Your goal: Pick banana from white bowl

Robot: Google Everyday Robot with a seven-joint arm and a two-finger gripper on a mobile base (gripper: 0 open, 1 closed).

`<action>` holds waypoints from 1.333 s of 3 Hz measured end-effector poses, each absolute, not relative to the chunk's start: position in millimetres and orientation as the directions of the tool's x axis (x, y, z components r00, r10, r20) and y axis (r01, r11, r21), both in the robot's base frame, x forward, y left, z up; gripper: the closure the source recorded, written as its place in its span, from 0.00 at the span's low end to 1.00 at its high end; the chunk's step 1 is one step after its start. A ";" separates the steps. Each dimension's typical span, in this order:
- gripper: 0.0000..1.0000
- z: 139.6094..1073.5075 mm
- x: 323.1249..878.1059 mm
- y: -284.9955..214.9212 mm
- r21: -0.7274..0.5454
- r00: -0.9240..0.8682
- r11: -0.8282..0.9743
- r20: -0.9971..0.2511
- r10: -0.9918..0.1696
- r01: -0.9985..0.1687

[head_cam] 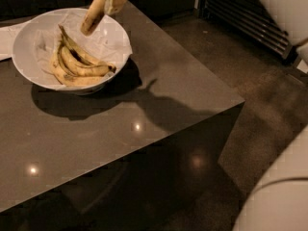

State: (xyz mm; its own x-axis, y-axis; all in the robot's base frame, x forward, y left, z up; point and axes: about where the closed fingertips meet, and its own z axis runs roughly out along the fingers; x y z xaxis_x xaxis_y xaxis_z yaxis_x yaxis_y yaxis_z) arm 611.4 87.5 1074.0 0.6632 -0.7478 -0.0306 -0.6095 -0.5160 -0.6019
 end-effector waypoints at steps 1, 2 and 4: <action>1.00 1074.1 611.4 87.4 -0.602 0.663 -0.516 -0.031 -0.748 -0.609; 1.00 1083.3 594.9 71.1 -0.635 0.630 -0.467 -0.039 -0.776 -0.615; 1.00 1106.5 554.3 44.5 -0.711 0.552 -0.372 -0.027 -0.833 -0.597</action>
Offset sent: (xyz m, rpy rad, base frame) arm -0.0521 -0.0510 0.0244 0.1025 -0.0802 -0.1420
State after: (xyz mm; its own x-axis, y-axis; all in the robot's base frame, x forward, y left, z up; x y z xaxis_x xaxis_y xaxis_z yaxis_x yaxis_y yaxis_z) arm 554.3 44.5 1106.5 0.5521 -0.8333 -0.0272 -0.5969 -0.3723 -0.7107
